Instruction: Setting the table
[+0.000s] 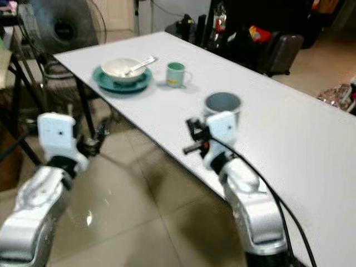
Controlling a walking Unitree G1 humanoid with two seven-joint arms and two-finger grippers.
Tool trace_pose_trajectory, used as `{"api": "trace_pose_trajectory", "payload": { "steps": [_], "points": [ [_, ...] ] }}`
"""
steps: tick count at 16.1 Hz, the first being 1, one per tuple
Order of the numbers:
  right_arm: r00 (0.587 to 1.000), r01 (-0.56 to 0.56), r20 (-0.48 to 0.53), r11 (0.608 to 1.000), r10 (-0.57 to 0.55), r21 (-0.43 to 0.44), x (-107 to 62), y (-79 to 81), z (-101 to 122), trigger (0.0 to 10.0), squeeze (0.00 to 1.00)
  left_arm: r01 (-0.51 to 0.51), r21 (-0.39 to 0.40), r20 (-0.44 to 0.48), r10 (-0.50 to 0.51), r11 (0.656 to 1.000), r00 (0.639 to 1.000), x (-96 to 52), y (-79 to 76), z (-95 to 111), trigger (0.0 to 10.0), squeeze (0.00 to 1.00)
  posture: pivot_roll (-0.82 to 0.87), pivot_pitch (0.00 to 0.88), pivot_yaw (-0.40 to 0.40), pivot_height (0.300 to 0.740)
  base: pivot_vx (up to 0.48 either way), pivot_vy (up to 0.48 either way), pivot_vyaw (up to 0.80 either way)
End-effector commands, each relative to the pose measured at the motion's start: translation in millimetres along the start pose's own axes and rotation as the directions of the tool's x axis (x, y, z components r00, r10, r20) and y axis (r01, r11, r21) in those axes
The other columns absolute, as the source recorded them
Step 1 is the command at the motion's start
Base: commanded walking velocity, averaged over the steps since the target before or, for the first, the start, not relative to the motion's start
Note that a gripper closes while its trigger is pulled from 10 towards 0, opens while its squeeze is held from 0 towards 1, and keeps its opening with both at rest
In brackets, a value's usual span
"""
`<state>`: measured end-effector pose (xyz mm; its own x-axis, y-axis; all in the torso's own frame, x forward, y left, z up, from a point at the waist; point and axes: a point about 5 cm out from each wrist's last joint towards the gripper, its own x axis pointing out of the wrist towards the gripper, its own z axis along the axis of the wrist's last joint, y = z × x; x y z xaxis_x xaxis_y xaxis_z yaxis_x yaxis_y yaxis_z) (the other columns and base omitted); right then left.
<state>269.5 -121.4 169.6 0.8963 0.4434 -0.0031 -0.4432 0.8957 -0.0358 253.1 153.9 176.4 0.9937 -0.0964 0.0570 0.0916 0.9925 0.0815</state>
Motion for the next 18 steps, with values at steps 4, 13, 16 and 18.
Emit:
{"api": "trace_pose_trajectory", "payload": {
  "steps": [4,13,16,18],
  "points": [
    [0.999,0.035,0.011,0.999,-0.035,-0.001,-2.2,-7.4,1,10.0,0.00,0.022,0.009,0.006,-0.022,1.000,1.000,0.8,-5.4,2,10.0,0.00,-0.10,0.000,-0.040,0.740,0.000,-0.317,0.00],
    [0.999,0.053,-0.006,0.999,-0.053,0.007,-7.6,-9.7,-3,10.0,0.00,-0.005,-0.032,-0.015,0.004,0.999,1.000,-4.9,-0.7,-3,10.0,0.00,-0.11,0.000,-0.041,0.740,0.000,-0.193,0.00],
    [0.999,0.048,-0.008,0.999,-0.048,0.009,-7.3,-8.4,-3,10.0,0.00,-0.032,-0.028,-0.015,0.031,0.999,0.999,-5.3,2.6,-3,10.0,0.00,-0.10,0.000,-0.045,0.740,0.000,0.000,0.00],
    [0.999,0.041,-0.013,0.999,-0.041,0.014,-8.0,-5.6,-5,10.0,0.00,-0.038,-0.004,-0.011,0.038,0.999,0.999,-7.2,6.3,-3,10.0,0.00,-0.08,0.000,-0.037,0.740,0.000,0.000,0.00]
  ]
}}
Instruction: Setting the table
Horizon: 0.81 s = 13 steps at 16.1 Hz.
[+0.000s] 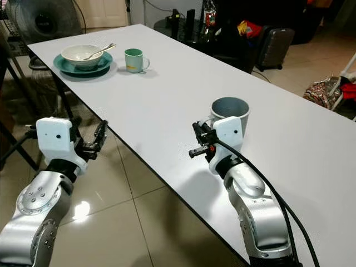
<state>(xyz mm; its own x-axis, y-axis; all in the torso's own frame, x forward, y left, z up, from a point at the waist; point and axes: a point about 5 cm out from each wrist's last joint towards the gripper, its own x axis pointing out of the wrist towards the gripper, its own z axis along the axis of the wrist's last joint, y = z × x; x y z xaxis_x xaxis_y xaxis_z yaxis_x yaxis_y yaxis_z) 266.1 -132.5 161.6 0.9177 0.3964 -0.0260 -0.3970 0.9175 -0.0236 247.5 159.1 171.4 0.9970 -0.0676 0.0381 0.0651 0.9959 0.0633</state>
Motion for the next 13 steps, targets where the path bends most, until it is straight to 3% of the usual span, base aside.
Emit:
{"api": "trace_pose_trajectory", "payload": {
  "steps": [1,5,13],
  "points": [
    [1.000,-0.010,0.011,1.000,0.010,0.001,-0.3,2.6,3,10.0,0.00,-0.011,0.013,0.011,0.011,1.000,1.000,-0.9,2.1,2,10.0,0.00,-0.08,0.000,-0.037,0.740,0.000,0.000,0.00],
    [1.000,0.012,-0.007,0.999,-0.011,0.038,-3.8,7.9,-6,10.0,0.00,0.001,0.032,0.026,-0.002,0.999,1.000,-5.5,7.3,7,10.0,0.00,-0.06,0.000,-0.023,0.740,0.000,0.000,0.00],
    [1.000,0.010,-0.005,0.995,-0.009,0.098,1.5,10.7,-12,10.0,0.00,0.016,0.060,0.018,-0.017,0.998,1.000,-12.3,10.5,7,10.0,0.00,-0.03,0.000,-0.022,0.740,0.263,0.000,0.00]
  ]
}}
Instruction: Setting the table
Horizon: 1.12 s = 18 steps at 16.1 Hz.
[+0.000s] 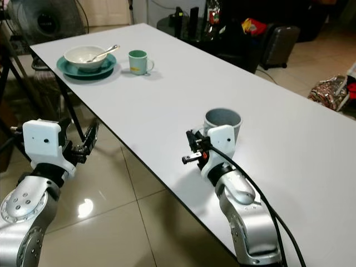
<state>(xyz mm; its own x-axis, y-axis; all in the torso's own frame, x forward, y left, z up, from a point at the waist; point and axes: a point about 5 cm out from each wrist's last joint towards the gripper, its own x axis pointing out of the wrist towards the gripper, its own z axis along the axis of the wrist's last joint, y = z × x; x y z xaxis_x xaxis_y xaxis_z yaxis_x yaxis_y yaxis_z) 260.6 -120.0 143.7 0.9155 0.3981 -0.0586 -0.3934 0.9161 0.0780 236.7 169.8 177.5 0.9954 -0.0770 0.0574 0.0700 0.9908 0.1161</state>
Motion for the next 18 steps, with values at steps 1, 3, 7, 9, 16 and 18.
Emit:
{"api": "trace_pose_trajectory", "payload": {
  "steps": [1,3,7,9,16,18],
  "points": [
    [1.000,0.011,0.028,1.000,-0.011,-0.015,1.8,-3.1,5.9,10.0,0.00,0.011,0.008,-0.001,-0.011,1.000,1.000,-1.3,0.7,1.5,10.0,0.00,-0.02,0.000,-0.022,0.740,0.296,0.000,0.00],
    [1.000,0.004,0.025,0.999,-0.003,-0.036,2.9,-2.5,6.0,10.0,0.00,0.015,0.009,-0.001,-0.015,1.000,1.000,-0.6,1.2,2.5,10.0,0.00,-0.02,0.000,-0.020,0.740,0.317,0.000,0.00],
    [1.000,0.004,0.031,1.000,-0.004,-0.012,4.2,-2.9,6.0,10.0,0.00,0.029,0.020,-0.007,-0.029,0.999,1.000,-0.6,1.4,2.4,10.0,0.00,-0.02,0.000,-0.014,0.740,0.318,0.000,0.00],
    [1.000,-0.008,0.007,0.999,0.008,-0.050,6.9,-1.1,4.2,10.0,0.00,0.030,0.022,-0.009,-0.030,0.999,1.000,-0.5,2.3,2.6,10.0,0.00,-0.02,0.000,-0.014,0.740,0.319,0.000,0.40],
    [0.999,0.013,0.042,1.000,-0.012,-0.018,7.1,-4.9,7.2,10.0,0.00,0.045,0.020,-0.015,-0.044,0.999,0.999,-0.4,1.4,2.4,10.0,0.00,-0.03,0.000,-0.002,0.740,0.321,0.000,0.08],
    [0.999,0.013,0.045,1.000,-0.012,-0.017,8.5,-4.8,7.9,10.0,0.00,0.050,0.020,-0.016,-0.049,0.999,0.999,0.1,1.3,2.4,10.0,0.00,-0.03,0.000,0.001,0.740,0.322,0.000,0.00]
  ]
}}
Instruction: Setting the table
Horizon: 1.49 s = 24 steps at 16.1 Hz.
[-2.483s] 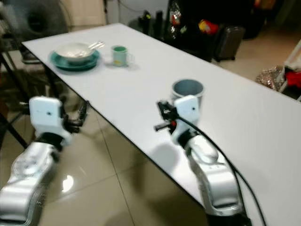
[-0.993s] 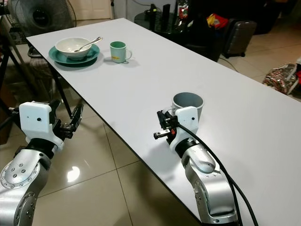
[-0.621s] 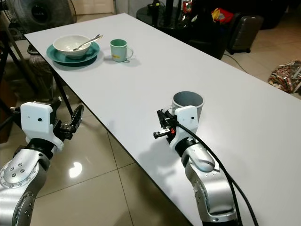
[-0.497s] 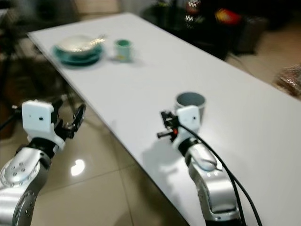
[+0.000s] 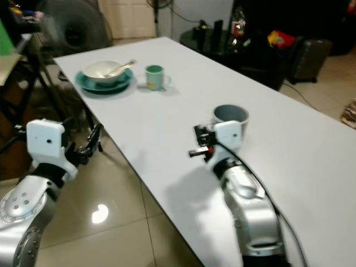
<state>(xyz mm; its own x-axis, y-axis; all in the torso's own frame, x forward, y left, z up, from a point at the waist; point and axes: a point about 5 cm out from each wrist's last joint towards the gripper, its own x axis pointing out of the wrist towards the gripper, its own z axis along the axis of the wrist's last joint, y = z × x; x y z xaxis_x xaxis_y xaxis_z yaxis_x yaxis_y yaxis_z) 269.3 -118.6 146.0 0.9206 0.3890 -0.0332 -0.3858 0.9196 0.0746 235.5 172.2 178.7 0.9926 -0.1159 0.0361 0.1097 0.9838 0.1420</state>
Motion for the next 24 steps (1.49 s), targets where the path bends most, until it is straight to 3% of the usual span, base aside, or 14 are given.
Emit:
{"api": "trace_pose_trajectory", "payload": {
  "steps": [1,6,7,14,17,20,24],
  "points": [
    [1.000,-0.002,0.016,1.000,0.002,-0.017,1.2,-2.1,5,10.0,0.00,0.011,-0.004,0.000,-0.011,1.000,1.000,1.8,-1.7,2,10.0,0.00,-0.02,0.000,-0.002,0.740,0.322,0.000,0.00],
    [0.997,-0.083,-0.005,0.996,0.083,-0.041,7.1,10.7,3,10.0,0.00,0.016,0.006,-0.004,-0.016,1.000,1.000,-1.7,-2.2,2,10.0,0.00,-0.01,0.000,-0.007,0.740,0.322,0.000,0.64],
    [0.997,-0.080,0.019,0.997,0.080,0.002,8.6,12.9,3,10.0,0.00,0.014,0.008,-0.009,-0.014,1.000,1.000,-3.7,-1.0,2,10.0,0.00,0.00,0.000,-0.007,0.740,0.322,0.000,0.00],
    [0.996,-0.084,0.032,0.996,0.084,-0.018,16.9,14.9,5,10.0,0.00,0.036,0.020,-0.015,-0.036,0.999,0.999,-2.8,-0.6,2,10.0,0.00,0.00,0.000,0.002,0.740,0.321,0.000,0.00],
    [0.998,-0.045,0.041,0.999,0.046,-0.027,20.1,12.3,5,10.0,0.00,0.132,0.038,-0.038,-0.130,0.991,0.991,-1.5,-5.5,0,10.0,0.00,-0.01,0.000,0.013,0.740,0.319,0.000,0.00],
    [0.999,-0.020,0.036,0.999,0.022,-0.036,23.5,10.0,2,10.0,0.00,0.162,0.045,-0.046,-0.159,0.986,0.986,0.4,-5.3,-2,10.0,0.00,-0.02,0.000,0.017,0.740,0.321,0.000,0.00],
    [0.999,0.025,0.044,0.999,-0.024,-0.041,45.7,6.2,3,10.0,0.00,0.220,0.066,-0.052,-0.217,0.973,0.975,4.2,-7.6,-2,10.0,0.00,-0.02,0.000,0.005,0.740,0.321,0.000,0.00]
  ]
}}
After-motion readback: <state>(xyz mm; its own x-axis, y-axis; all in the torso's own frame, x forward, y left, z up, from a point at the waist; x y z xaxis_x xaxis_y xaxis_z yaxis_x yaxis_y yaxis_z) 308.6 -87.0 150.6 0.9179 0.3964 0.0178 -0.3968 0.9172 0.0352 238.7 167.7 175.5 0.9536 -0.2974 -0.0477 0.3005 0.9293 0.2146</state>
